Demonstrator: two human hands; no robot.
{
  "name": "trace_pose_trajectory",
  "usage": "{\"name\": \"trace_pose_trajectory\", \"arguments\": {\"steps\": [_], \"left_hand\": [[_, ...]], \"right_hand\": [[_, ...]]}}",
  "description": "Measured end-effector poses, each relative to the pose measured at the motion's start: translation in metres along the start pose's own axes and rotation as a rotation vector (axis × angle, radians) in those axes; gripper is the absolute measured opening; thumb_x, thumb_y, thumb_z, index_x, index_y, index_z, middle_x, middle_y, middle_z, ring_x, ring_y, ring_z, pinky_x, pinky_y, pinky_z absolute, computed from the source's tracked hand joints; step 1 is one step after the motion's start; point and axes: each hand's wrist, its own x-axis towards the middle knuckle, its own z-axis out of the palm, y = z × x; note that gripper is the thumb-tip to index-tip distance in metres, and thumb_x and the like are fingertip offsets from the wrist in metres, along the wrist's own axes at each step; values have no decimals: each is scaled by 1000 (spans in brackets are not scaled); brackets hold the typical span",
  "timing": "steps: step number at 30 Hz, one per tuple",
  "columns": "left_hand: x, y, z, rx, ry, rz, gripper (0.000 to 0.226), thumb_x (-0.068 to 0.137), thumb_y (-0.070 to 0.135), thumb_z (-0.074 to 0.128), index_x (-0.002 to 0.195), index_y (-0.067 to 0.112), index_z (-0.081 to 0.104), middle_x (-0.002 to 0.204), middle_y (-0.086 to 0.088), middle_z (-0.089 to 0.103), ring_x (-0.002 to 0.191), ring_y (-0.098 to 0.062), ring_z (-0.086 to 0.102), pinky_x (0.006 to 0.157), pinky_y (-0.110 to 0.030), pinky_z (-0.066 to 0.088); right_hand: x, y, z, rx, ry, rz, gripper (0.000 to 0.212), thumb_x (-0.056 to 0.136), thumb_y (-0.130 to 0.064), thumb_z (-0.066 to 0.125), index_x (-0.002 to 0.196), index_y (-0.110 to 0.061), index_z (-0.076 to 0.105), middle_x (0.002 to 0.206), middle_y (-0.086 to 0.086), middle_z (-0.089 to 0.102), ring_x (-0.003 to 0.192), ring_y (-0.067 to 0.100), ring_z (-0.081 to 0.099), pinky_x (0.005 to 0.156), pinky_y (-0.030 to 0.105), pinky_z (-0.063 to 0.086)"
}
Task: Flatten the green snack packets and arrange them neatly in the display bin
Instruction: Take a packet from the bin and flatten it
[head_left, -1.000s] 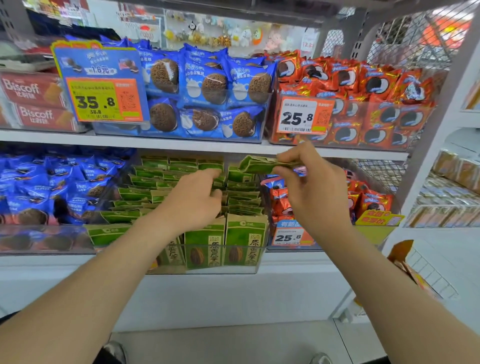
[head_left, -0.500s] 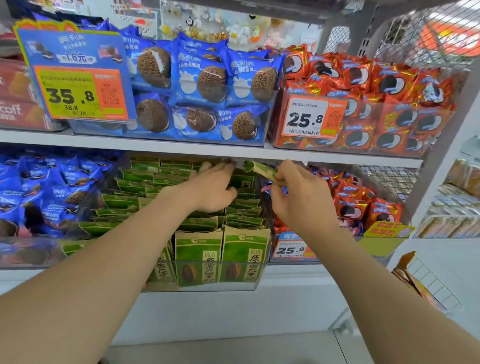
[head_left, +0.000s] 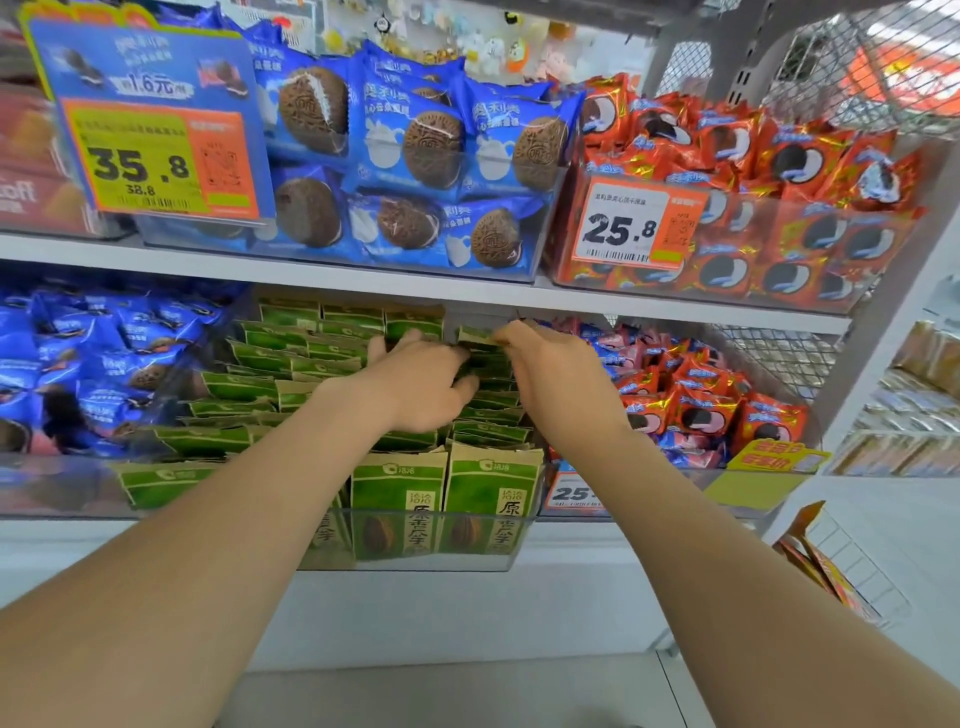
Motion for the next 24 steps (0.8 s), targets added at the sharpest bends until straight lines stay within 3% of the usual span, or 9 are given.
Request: {"name": "trace_pose_trajectory", "arguments": {"steps": [3, 5, 8, 12, 15, 21, 24], "left_hand": [[-6, -6, -1, -8, 15, -24, 57, 109, 52, 42, 160, 28, 38, 165, -4, 41, 153, -33, 29, 118, -60, 23], [-11, -9, -1, -39, 43, -52, 63, 108, 51, 46, 163, 25, 30, 165, -6, 40, 152, -34, 34, 119, -60, 24], [-16, -10, -1, -20, 71, -81, 66, 107, 55, 45, 160, 18, 30, 161, -9, 44, 148, -34, 39, 117, -60, 27], [-19, -14, 3, 62, 15, -118, 76, 107, 65, 32, 168, 20, 21, 178, -7, 9, 162, -34, 11, 123, -64, 15], [-20, -18, 5, 57, -2, -130, 79, 107, 68, 30, 170, 23, 13, 178, -7, -6, 164, -35, 3, 125, -65, 11], [-19, -22, 4, 73, -8, -110, 81, 107, 67, 31, 170, 21, 11, 179, -7, -2, 164, -33, 2, 125, -65, 9], [-18, -22, 4, 74, -8, -106, 81, 107, 67, 31, 170, 21, 10, 179, -7, -3, 164, -33, 1, 125, -65, 9]], "right_hand": [[15, -7, 2, -25, -48, -33, 65, 77, 20, 68, 133, -13, 70, 106, 16, 74, 94, 41, 69, 72, 50, 61], [25, -11, 3, -57, -97, -41, 66, 83, 17, 64, 139, -16, 67, 117, 16, 74, 105, 41, 68, 84, 50, 60], [38, -16, 9, -139, -207, 43, 59, 93, 12, 55, 143, -18, 63, 121, 17, 71, 110, 39, 65, 90, 46, 56], [57, -22, 17, -189, -278, 132, 54, 97, 8, 51, 146, -15, 58, 130, 20, 67, 119, 41, 64, 97, 49, 54], [72, -20, 22, -244, -330, 199, 45, 103, -3, 53, 148, -10, 51, 146, 21, 57, 130, 43, 59, 101, 50, 51], [74, -4, 33, -74, -286, 245, 32, 104, -9, 52, 135, -5, 58, 130, 26, 62, 115, 47, 61, 92, 48, 53], [75, -7, 33, -115, -296, 309, 36, 104, -11, 54, 139, -5, 56, 139, 25, 59, 122, 46, 59, 97, 50, 52]]}}
